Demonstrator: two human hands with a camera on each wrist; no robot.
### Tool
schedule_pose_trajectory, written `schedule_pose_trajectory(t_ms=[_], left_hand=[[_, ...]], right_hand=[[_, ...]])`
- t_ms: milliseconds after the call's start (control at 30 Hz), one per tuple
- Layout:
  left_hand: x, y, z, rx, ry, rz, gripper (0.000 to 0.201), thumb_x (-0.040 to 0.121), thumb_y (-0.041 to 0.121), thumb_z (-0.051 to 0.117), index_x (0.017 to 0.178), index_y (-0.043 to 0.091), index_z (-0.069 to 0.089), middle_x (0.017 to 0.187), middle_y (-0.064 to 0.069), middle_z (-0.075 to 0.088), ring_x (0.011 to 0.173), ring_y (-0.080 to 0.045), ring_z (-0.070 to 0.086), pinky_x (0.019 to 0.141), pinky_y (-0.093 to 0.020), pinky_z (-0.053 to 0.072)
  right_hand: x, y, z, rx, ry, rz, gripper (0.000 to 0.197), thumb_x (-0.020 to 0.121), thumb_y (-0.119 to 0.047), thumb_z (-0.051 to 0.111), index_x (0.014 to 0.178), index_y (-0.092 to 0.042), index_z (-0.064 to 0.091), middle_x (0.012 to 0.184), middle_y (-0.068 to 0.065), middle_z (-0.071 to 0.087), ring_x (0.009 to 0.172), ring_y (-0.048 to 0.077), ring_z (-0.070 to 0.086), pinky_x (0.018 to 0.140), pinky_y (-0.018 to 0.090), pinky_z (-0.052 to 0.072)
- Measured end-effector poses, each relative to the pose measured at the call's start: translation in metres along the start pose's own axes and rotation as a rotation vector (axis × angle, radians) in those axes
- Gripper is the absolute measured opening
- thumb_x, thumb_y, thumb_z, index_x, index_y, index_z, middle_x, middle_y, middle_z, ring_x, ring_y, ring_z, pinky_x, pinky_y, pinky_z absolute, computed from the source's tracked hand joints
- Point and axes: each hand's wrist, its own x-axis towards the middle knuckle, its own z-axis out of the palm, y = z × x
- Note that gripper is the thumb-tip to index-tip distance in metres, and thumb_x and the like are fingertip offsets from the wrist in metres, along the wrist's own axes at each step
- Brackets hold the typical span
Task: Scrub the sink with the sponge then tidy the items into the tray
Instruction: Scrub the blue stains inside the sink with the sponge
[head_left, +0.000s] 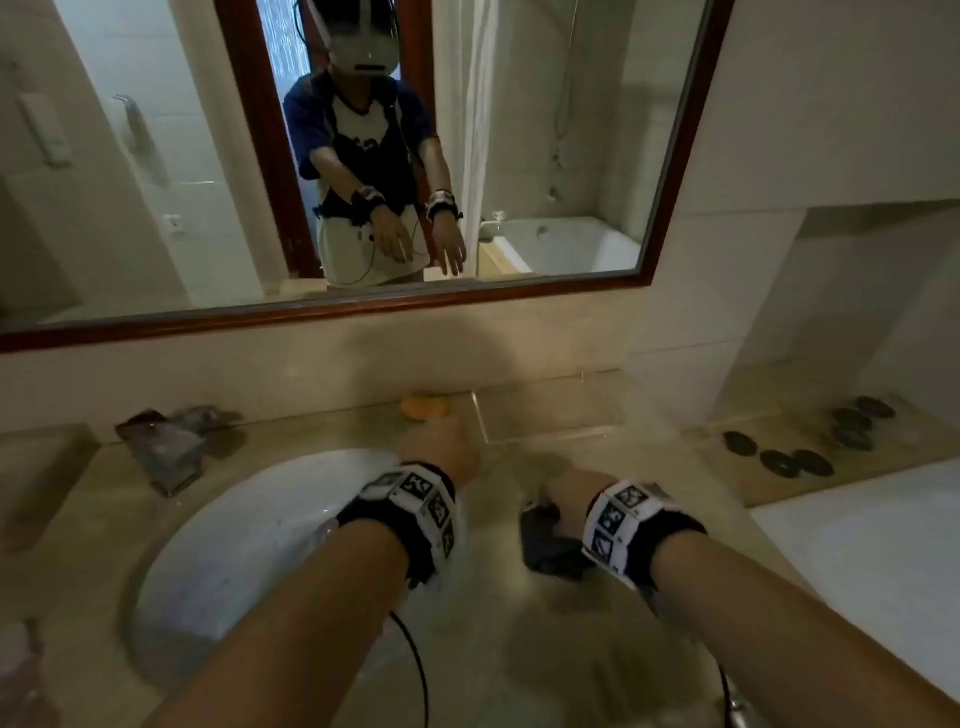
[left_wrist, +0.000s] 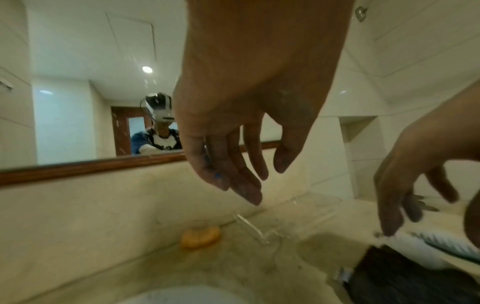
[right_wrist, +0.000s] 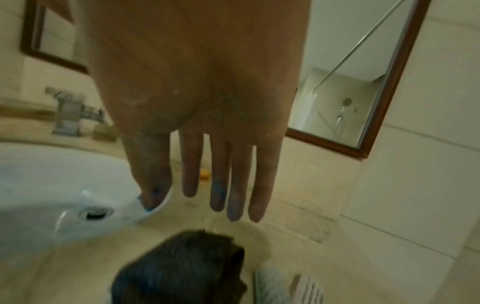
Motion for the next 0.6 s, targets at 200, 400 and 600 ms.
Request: schedule_pose_trajectory(t_ms=[200, 400, 600], left_hand=[[0.011, 0.015, 0.07, 0.063, -0.276, -0.01, 0.033, 0.09, 0.024, 0.05, 0.121, 0.013, 0.054, 0.126, -0.01, 0.058, 0.116, -0.027, 0.056, 0.097, -0.036, 0.048], [0.002, 0.001, 0.123, 0.209, -0.469, 0.151, 0.06, 0.087, 0.038, 0.06, 0.14, 0.021, 0.04, 0.149, -0.007, 0.035, 0.137, -0.028, 0.036, 0.112, -0.044, 0.035], [-0.006, -0.015, 0.144, 0.319, -0.492, 0.223, 0.08, 0.085, 0.033, 0.063, 0.15, 0.022, 0.017, 0.161, -0.004, 0.004, 0.148, -0.026, 0.008, 0.118, -0.049, 0.021]], right_hand=[[0.018, 0.025, 0.038, 0.02, -0.185, -0.029, 0.04, 0.096, -0.028, 0.046, 0.132, -0.012, 0.046, 0.107, 0.011, 0.057, 0.094, 0.027, 0.057, 0.098, 0.042, 0.04], [0.032, 0.033, 0.058, -0.109, -0.17, -0.09, 0.066, 0.091, -0.025, 0.056, 0.147, -0.019, 0.022, 0.155, 0.013, 0.019, 0.133, 0.038, 0.035, 0.105, 0.048, 0.041], [0.037, 0.016, 0.064, -0.252, -0.2, -0.03, 0.079, 0.093, -0.032, 0.053, 0.149, -0.004, 0.006, 0.157, 0.022, 0.008, 0.14, 0.039, 0.023, 0.111, 0.047, 0.033]])
